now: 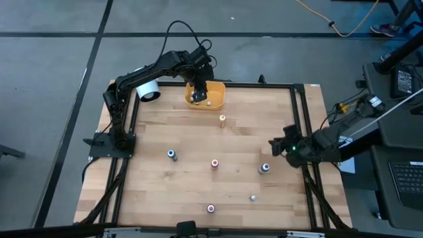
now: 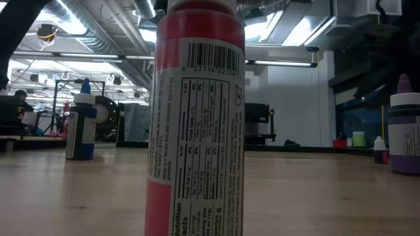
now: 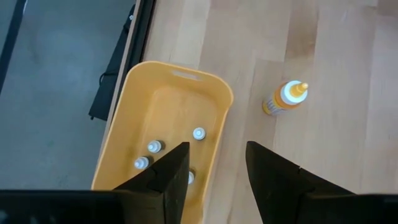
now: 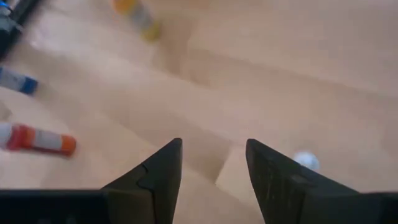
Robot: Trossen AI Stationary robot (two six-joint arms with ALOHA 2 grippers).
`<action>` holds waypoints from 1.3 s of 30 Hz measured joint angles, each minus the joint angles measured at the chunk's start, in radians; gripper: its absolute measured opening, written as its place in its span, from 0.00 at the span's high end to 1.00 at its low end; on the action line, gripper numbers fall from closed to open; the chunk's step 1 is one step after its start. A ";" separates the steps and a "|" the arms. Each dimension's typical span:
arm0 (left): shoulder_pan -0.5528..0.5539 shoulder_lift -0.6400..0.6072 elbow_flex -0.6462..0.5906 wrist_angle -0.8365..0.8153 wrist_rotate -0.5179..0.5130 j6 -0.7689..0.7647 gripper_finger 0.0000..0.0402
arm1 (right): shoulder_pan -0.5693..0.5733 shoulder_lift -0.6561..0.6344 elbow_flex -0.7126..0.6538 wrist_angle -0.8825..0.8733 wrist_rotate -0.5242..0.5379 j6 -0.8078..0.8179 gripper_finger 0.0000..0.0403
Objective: Pick & Place food coloring
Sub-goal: Put the red food coloring bottle into the yellow bin
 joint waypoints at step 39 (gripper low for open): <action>0.000 0.000 0.000 0.056 0.054 0.024 0.63 | 0.348 0.571 0.020 -0.119 -0.042 0.329 0.55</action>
